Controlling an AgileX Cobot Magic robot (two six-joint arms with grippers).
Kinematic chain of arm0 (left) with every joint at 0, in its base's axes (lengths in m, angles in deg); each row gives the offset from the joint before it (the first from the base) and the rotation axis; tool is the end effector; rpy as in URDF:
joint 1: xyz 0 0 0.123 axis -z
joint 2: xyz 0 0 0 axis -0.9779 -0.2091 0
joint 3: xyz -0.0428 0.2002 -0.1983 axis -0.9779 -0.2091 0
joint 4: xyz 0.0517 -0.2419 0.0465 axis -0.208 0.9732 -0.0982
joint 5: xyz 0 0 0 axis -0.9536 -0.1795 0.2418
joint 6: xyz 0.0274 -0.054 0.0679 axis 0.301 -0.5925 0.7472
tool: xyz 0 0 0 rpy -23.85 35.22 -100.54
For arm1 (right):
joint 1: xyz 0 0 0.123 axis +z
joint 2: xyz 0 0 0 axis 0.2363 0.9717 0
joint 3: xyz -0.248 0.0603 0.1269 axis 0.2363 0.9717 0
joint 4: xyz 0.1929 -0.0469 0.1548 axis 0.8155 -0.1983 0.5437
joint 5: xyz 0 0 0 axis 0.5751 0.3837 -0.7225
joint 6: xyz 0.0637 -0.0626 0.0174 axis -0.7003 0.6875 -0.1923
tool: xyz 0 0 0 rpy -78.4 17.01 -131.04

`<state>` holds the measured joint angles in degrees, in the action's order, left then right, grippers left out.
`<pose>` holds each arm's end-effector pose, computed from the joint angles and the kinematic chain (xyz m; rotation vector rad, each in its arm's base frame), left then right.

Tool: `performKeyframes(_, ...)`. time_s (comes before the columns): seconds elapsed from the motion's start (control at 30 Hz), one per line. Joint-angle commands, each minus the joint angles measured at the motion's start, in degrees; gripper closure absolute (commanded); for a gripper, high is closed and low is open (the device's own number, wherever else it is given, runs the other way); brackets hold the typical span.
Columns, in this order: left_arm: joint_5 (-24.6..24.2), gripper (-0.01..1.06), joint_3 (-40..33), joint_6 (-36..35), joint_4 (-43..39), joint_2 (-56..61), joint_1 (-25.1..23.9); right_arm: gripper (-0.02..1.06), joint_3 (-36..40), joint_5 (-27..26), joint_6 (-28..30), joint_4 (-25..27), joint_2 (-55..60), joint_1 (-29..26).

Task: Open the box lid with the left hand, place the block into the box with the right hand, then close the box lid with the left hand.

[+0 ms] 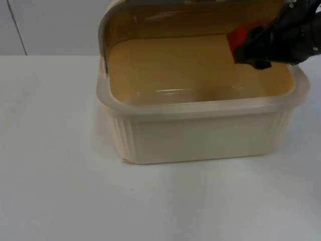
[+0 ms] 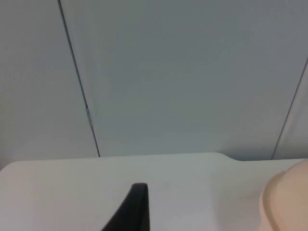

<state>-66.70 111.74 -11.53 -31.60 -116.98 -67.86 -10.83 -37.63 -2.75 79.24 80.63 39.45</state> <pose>0.2491 -0.0337 0.3869 0.0318 1.9317 -0.0501 0.3353 0.1609 0.2103 -0.5324 2.1253 0.2158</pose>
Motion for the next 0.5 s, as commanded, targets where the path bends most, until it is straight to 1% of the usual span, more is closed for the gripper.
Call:
performKeyframes(0.0, 0.14, 0.03, 0.37, -0.24, 0.0, 0.47, -0.25, 1.04, -0.16, -1.6, 0.02, -0.18, 0.47, 0.78)
performKeyframes(0.23, 0.14, 0.03, 0.27, -0.24, 0.01, 0.47, -0.25, 1.04, -0.16, -4.75, 0.49, -0.18, 1.72, 3.31)
performKeyframes(0.33, 0.14, 0.03, 0.27, -0.24, 0.01, 0.47, -0.25, 1.04, -0.16, -4.9, 1.01, -0.18, 2.21, 3.77)
performKeyframes(0.37, 0.14, 0.03, 0.27, -0.24, 0.01, 0.47, -0.25, 1.02, -0.16, -4.9, 1.01, -0.18, 2.48, 4.08)
performKeyframes(0.43, 0.14, 0.03, 0.27, -0.24, 0.01, 0.47, -0.25, 0.91, -0.16, -5.03, 1.01, -0.18, 2.47, 4.08)
performKeyframes(0.47, 0.14, 0.03, 0.27, -0.24, 0.01, 0.47, -0.25, 0.91, -0.16, -5.03, 1.01, -0.18, 2.47, 4.08)
